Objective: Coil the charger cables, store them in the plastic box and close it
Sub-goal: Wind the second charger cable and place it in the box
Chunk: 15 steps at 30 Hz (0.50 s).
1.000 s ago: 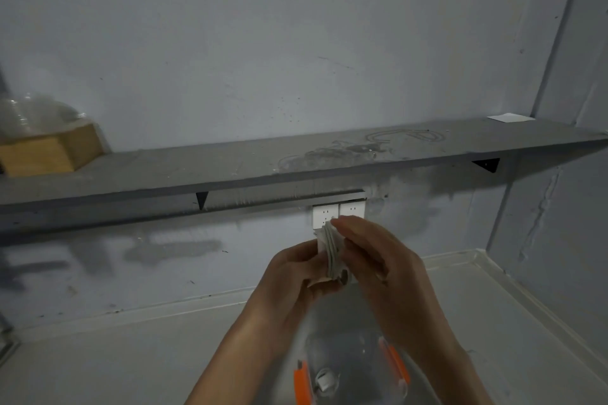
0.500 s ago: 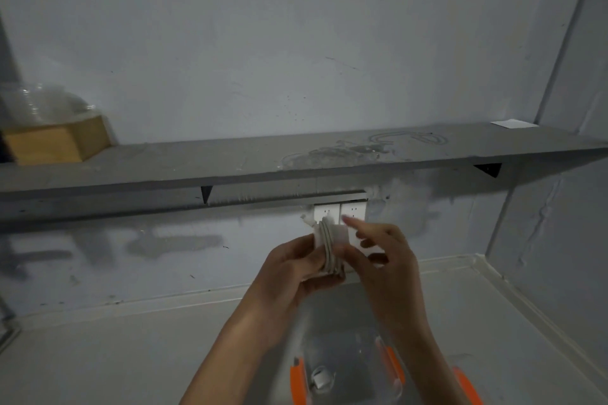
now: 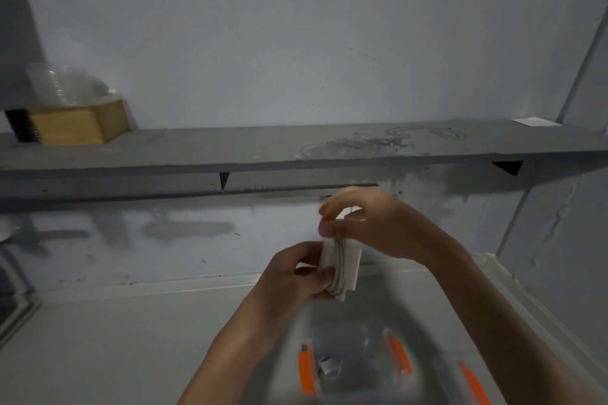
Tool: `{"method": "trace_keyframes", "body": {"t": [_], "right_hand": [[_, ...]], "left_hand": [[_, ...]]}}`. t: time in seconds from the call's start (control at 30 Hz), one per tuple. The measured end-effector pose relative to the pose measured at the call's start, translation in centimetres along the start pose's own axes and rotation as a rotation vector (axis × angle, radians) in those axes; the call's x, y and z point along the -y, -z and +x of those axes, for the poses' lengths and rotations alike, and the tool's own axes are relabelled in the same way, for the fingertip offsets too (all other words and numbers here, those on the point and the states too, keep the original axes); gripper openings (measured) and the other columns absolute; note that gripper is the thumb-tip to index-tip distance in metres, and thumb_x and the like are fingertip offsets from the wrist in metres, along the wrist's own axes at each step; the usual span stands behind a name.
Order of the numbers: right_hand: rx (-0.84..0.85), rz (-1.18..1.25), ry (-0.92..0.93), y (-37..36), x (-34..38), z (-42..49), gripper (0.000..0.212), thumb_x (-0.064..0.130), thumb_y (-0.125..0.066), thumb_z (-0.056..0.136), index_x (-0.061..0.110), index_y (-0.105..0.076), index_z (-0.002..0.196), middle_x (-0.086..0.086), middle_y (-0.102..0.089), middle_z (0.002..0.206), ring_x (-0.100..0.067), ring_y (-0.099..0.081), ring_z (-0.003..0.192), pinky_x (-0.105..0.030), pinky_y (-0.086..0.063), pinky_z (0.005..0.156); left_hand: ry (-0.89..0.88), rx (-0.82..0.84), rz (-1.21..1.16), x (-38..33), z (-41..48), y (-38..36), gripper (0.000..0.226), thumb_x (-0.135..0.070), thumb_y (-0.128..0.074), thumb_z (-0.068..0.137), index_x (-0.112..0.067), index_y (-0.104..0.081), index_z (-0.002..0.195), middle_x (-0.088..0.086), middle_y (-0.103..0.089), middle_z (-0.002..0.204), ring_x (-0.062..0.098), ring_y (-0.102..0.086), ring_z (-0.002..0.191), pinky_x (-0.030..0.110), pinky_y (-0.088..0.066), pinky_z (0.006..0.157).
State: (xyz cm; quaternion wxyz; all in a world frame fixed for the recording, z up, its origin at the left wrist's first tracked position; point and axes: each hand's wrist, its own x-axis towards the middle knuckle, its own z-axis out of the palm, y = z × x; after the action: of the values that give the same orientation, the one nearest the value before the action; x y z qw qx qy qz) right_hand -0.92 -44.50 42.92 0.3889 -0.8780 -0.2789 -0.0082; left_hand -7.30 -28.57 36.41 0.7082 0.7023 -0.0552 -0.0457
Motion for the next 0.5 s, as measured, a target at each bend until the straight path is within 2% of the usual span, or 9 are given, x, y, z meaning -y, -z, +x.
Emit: {"method": "trace_keyframes", "body": {"t": [0.1,0.17,0.27,0.33,0.4,0.5], "right_hand": [[-0.101,0.15,-0.012,-0.6,-0.3,0.1,0.008,0.028,-0.072,0.08,0.021,-0.071,0.082,0.001,-0.069,0.101,-0.013,-0.066,0.095,-0.033,-0.052,0.091],[-0.085,0.386,-0.067,-1.6,-0.6,-0.4,0.011,0.022,-0.065,0.087,0.012,-0.07,0.084,-0.009,-0.073,0.1,-0.023,-0.069,0.098,-0.033,-0.056,0.086],[-0.114,0.62,-0.126,-4.0,-1.4,-1.0,0.014,0.017,-0.059,0.091,0.01,-0.069,0.083,-0.007,-0.075,0.09,-0.026,-0.07,0.099,-0.033,-0.058,0.083],[-0.198,0.658,-0.138,-5.8,-1.7,-1.0,0.01,0.014,-0.063,0.089,0.009,-0.07,0.086,-0.011,-0.073,0.092,-0.028,-0.071,0.096,-0.026,-0.058,0.074],[-0.233,0.601,-0.123,-7.2,-2.1,-1.2,0.012,0.007,-0.064,0.087,0.01,-0.071,0.097,-0.01,-0.072,0.098,-0.02,-0.071,0.086,-0.019,-0.055,0.067],[-0.116,0.522,-0.087,-8.7,-2.6,-2.0,0.025,0.001,-0.059,0.09,0.015,-0.07,0.108,-0.005,-0.073,0.101,-0.013,-0.071,0.089,-0.02,-0.055,0.07]], "left_hand": [[0.008,0.007,-0.054,0.0,-0.5,1.1,0.025,0.002,-0.056,0.092,0.0,-0.065,0.115,0.02,-0.066,0.111,0.035,-0.07,0.096,0.031,-0.061,0.076],[0.008,0.036,-0.072,-0.1,-0.8,1.9,0.024,0.0,-0.056,0.092,0.0,-0.065,0.114,0.02,-0.066,0.111,0.033,-0.07,0.095,0.03,-0.06,0.077],[0.045,0.057,-0.122,0.4,-1.1,3.0,0.023,-0.001,-0.057,0.091,0.003,-0.065,0.112,0.026,-0.062,0.115,0.03,-0.07,0.091,0.032,-0.059,0.077],[0.101,0.096,-0.202,1.1,-1.4,3.9,0.022,0.002,-0.056,0.091,0.006,-0.064,0.111,0.029,-0.063,0.111,0.03,-0.069,0.089,0.035,-0.06,0.077],[0.141,0.15,-0.294,2.0,-1.9,4.9,0.02,0.006,-0.058,0.088,0.006,-0.063,0.107,0.024,-0.066,0.099,0.032,-0.069,0.084,0.039,-0.059,0.074],[0.157,0.141,-0.467,3.5,-2.5,7.0,0.029,0.007,-0.065,0.077,-0.002,-0.057,0.104,0.024,-0.057,0.092,0.038,-0.064,0.074,0.045,-0.058,0.068]]}}
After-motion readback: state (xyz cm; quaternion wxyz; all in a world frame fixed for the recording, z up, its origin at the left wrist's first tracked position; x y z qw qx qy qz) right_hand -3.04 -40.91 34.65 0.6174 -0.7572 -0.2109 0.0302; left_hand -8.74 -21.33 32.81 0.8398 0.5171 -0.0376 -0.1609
